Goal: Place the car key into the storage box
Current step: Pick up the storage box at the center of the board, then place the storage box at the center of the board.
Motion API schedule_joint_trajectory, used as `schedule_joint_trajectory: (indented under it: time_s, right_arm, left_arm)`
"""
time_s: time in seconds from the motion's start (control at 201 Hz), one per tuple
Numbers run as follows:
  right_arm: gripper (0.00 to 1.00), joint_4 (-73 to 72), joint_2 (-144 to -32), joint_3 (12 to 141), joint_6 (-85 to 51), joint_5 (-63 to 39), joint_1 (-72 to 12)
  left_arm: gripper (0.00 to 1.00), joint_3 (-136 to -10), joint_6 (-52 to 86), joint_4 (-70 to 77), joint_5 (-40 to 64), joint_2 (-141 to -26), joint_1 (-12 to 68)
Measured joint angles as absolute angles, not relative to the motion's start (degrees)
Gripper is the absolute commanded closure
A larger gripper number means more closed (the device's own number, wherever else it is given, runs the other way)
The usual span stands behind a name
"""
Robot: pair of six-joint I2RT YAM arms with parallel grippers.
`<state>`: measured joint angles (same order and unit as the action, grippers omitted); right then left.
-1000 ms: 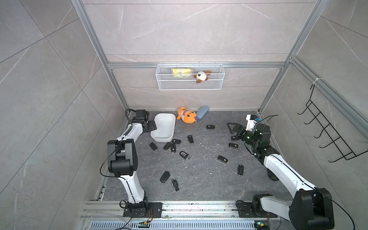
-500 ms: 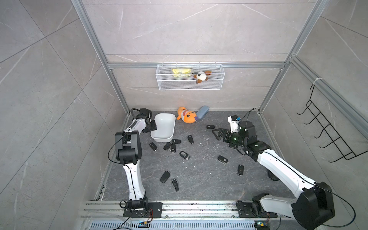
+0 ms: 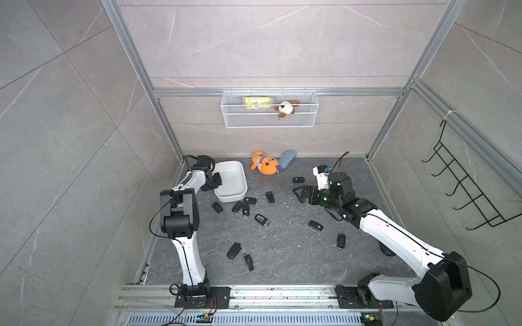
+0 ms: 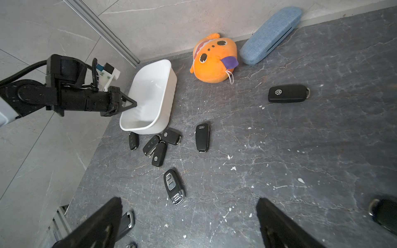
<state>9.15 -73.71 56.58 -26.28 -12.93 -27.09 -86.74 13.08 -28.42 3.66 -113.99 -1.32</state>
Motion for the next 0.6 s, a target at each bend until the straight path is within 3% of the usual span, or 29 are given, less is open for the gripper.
schedule_joint_trajectory:
  time_s: [0.319,0.602]
  right_arm:
    - [0.01,9.3,-70.6,52.6,-27.6,-12.8,-27.9]
    - [0.01,13.2,-63.2,49.4,-29.2,-11.2,-28.1]
  left_arm:
    - [1.0,-74.3,18.3,-28.6,4.4,-92.9,4.1]
    - [1.0,-63.1,27.6,-29.7,-0.1,-81.7,21.9]
